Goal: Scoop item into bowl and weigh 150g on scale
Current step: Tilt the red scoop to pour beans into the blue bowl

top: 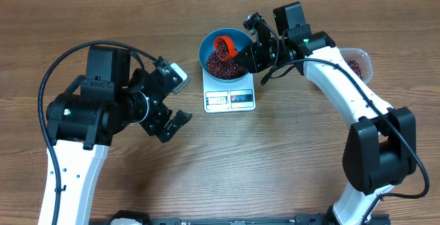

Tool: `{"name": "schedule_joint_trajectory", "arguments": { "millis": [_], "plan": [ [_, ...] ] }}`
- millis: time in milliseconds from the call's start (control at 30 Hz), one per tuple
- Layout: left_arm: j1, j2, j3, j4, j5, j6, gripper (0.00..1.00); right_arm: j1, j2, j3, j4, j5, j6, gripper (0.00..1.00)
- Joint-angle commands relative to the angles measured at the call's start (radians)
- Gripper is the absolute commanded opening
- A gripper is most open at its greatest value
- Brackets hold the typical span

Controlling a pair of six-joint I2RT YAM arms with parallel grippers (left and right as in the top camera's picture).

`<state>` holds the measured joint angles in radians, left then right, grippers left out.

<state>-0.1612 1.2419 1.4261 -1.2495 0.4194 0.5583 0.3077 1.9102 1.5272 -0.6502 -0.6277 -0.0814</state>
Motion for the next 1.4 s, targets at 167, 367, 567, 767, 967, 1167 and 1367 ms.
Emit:
{"name": "schedule_joint_trajectory", "arguments": {
  "millis": [167, 367, 567, 767, 967, 1167, 1367],
  "plan": [
    [0.004, 0.002, 0.014, 0.000, 0.015, 0.022, 1.00, -0.011, -0.046, 0.019, 0.010, 0.008, -0.019, 0.04],
    [0.004, 0.002, 0.014, 0.000, 0.015, 0.022, 1.00, -0.011, -0.046, 0.019, 0.003, 0.088, -0.054, 0.04],
    [0.004, 0.002, 0.014, 0.000, 0.015, 0.022, 1.00, -0.011, -0.046, 0.019, -0.018, 0.026, -0.144, 0.04],
    [0.004, 0.002, 0.014, 0.000, 0.015, 0.022, 1.00, -0.014, -0.046, 0.019, -0.034, 0.019, -0.145, 0.04],
    [0.004, 0.002, 0.014, 0.000, 0.015, 0.022, 1.00, -0.015, -0.046, 0.019, -0.035, 0.023, -0.129, 0.04],
    [0.004, 0.002, 0.014, 0.000, 0.015, 0.022, 0.99, -0.015, -0.046, 0.019, -0.035, -0.011, -0.124, 0.04],
    [0.004, 0.002, 0.014, 0.000, 0.015, 0.022, 1.00, -0.015, -0.046, 0.019, -0.035, -0.011, -0.102, 0.04]
  ]
}}
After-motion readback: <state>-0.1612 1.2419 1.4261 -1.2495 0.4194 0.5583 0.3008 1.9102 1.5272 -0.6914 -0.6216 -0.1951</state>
